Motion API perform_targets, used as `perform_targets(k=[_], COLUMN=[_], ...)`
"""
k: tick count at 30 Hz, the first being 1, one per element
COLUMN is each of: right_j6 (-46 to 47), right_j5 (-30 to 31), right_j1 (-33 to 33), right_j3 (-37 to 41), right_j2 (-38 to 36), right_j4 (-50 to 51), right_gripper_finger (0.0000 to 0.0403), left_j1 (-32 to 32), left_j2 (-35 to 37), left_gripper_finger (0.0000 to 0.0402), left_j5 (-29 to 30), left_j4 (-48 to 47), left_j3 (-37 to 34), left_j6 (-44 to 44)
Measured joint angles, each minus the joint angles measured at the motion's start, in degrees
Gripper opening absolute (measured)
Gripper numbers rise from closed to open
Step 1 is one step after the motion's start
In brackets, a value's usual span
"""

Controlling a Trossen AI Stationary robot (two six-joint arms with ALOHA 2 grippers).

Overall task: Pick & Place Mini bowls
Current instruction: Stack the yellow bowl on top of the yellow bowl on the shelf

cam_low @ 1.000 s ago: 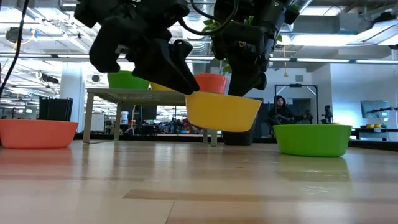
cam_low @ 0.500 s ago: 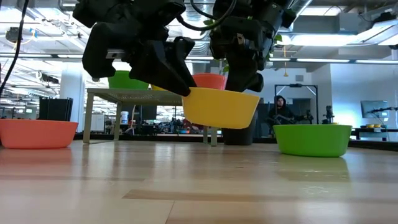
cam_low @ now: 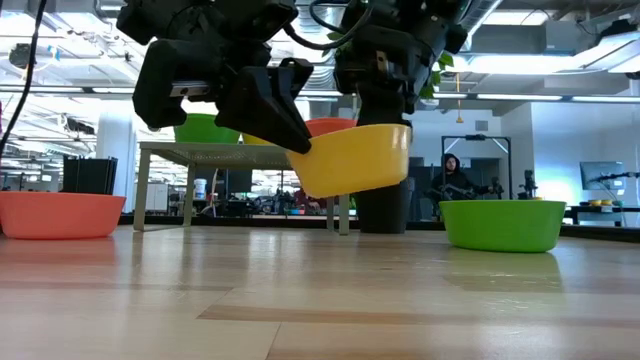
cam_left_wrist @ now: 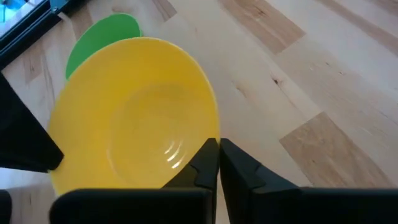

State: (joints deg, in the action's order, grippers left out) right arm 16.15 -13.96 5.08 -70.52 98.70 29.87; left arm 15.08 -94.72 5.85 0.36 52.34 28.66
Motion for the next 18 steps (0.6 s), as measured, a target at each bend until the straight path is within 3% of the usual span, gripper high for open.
perform_targets(k=[7,14,18], right_j6=[-2.0,-2.1,-3.8], right_j5=[-0.4,0.1,2.4], right_j1=[-0.7,-2.9,-6.2], right_j3=[0.0,0.0,0.0], right_j2=[0.0,0.0,-0.1], right_j4=[0.3,0.5,1.1], right_gripper_finger=[0.0074,0.0097,0.0092], left_j1=[3.1,7.5,12.8], left_j2=[0.0,0.0,0.0], left_gripper_finger=[0.0008,0.0008,0.0006], left_j5=[0.0,0.6,11.7], left_j4=[-0.9,-1.7,-2.8], left_j3=[-0.1,-0.1,-0.1], left_j6=[-2.7,-14.4,-15.5])
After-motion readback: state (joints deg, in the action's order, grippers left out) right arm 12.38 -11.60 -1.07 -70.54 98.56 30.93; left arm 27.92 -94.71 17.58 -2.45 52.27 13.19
